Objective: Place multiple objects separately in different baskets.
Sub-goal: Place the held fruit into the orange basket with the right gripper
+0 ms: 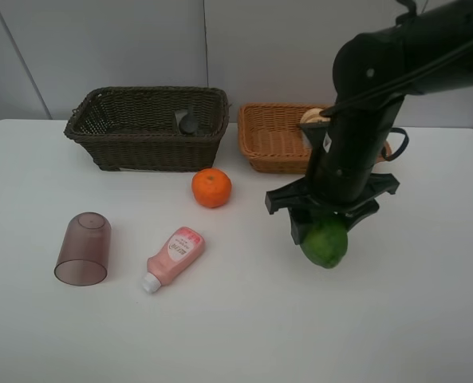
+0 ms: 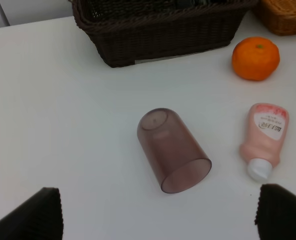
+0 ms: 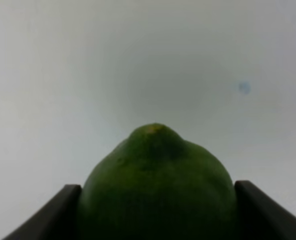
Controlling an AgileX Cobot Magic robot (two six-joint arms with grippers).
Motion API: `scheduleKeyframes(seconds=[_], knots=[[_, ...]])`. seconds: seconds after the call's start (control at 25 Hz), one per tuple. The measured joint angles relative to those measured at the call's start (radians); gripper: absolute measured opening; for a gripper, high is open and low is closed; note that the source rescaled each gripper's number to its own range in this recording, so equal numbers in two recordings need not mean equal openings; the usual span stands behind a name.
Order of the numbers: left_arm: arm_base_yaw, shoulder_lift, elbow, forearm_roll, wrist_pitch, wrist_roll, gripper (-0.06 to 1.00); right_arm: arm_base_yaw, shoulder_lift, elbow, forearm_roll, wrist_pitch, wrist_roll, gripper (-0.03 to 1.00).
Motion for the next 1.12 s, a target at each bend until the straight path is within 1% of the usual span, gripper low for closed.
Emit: scheduleKeyframes(seconds=[0.12, 0.32, 0.4, 0.52, 0.68, 0.8, 0.96, 1.12], knots=[[0.0, 0.0, 0.0, 0.0, 0.0, 0.0, 1.0, 0.0, 0.0, -0.099, -0.01, 0.032, -0.051, 0.42], [0.0, 0.0, 0.0, 0.0, 0.0, 0.0, 1.0, -0.005, 0.042, -0.261, -0.013, 0.041, -0.116, 0.42], [0.0, 0.0, 0.0, 0.0, 0.0, 0.0, 1.0, -0.025, 0.074, -0.322, -0.013, 0.042, -0.137, 0.42], [0.0, 0.0, 0.0, 0.0, 0.0, 0.0, 1.0, -0.081, 0.129, -0.425, -0.03, 0.039, -0.153, 0.42], [0.0, 0.0, 0.0, 0.0, 0.0, 0.0, 1.0, -0.143, 0.205, -0.551, -0.068, 0.002, -0.158, 0.42], [0.0, 0.0, 0.0, 0.0, 0.0, 0.0, 1.0, -0.18, 0.259, -0.608, -0.079, -0.057, -0.158, 0.42], [0.0, 0.0, 0.0, 0.0, 0.0, 0.0, 1.0, -0.215, 0.316, -0.624, -0.084, -0.212, -0.158, 0.42], [0.0, 0.0, 0.0, 0.0, 0.0, 0.0, 1.0, -0.228, 0.361, -0.624, -0.091, -0.356, -0.158, 0.42]])
